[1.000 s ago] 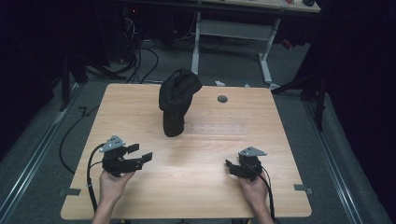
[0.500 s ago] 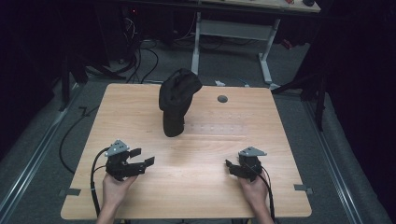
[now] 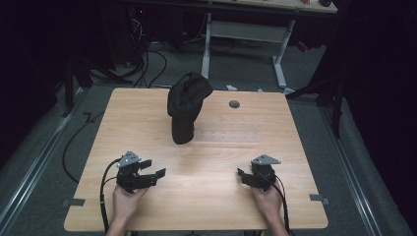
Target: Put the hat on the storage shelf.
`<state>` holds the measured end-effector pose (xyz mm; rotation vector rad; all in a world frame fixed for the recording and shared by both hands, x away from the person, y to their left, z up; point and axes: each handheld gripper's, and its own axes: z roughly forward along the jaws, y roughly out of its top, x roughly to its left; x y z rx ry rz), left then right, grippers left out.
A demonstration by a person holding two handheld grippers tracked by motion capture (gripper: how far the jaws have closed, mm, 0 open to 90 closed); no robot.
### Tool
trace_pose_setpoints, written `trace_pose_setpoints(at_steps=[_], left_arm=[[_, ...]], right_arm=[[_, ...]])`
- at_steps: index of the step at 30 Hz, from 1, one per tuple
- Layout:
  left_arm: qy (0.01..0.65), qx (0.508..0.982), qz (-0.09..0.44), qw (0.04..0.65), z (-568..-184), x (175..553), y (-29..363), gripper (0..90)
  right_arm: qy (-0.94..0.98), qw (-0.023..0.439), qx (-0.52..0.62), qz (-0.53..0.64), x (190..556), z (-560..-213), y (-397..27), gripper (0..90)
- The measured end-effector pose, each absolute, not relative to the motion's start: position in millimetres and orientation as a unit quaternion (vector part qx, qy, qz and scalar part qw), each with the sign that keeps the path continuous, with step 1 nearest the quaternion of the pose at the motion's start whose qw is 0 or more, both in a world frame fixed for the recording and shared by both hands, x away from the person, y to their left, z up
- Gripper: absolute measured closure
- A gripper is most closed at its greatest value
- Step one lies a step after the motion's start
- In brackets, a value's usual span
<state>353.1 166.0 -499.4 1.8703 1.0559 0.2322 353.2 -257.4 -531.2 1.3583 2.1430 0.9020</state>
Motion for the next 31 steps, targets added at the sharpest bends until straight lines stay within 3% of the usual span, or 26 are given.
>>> trace_pose_setpoints(at_steps=[23, 31], left_arm=[[0.434, 0.805, 0.185, 0.359, -536, 362, 141, 27.0], [0.435, 0.805, 0.183, 0.36, -536, 362, 141, 25.5]], right_arm=[[0.776, 0.222, 0.492, 0.326, 353, -531, -257, 35.4], [0.776, 0.221, 0.492, 0.327, 353, -531, -257, 35.1]])
